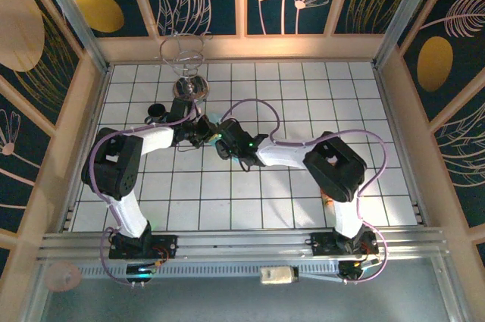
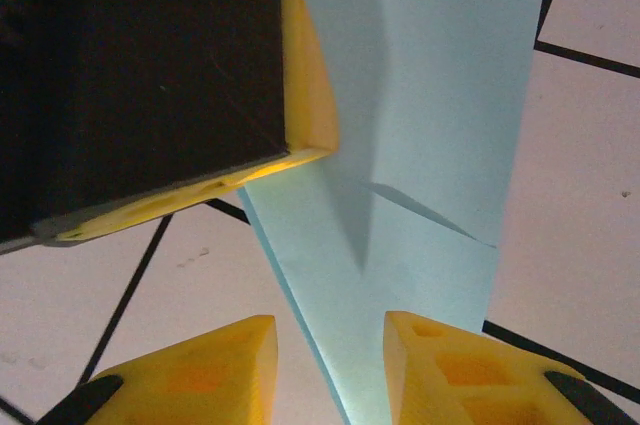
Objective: Fold a paper plane with a square sheet of paper (pick it up from the middle)
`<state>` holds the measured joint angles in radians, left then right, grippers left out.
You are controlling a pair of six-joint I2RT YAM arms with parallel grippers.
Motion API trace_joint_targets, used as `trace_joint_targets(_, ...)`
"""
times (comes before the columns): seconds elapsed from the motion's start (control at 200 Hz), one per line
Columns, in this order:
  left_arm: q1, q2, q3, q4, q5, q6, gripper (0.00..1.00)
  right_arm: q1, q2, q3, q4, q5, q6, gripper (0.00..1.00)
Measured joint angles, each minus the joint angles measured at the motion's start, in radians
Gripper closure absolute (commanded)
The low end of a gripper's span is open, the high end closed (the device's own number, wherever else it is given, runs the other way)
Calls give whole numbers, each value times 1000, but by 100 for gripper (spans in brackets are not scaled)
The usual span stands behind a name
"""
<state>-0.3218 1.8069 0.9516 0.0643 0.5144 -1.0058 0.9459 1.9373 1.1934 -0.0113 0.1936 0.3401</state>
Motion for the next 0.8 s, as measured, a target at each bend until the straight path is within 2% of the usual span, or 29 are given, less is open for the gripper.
trace_joint_targets(0.32,-6,0,0,3,0,-14,100,12,48,3,-29,60,-2,67)
trace_joint_targets(0.801,-7,0,0,3,0,-14,100,12,48,3,-32,104,-28,77)
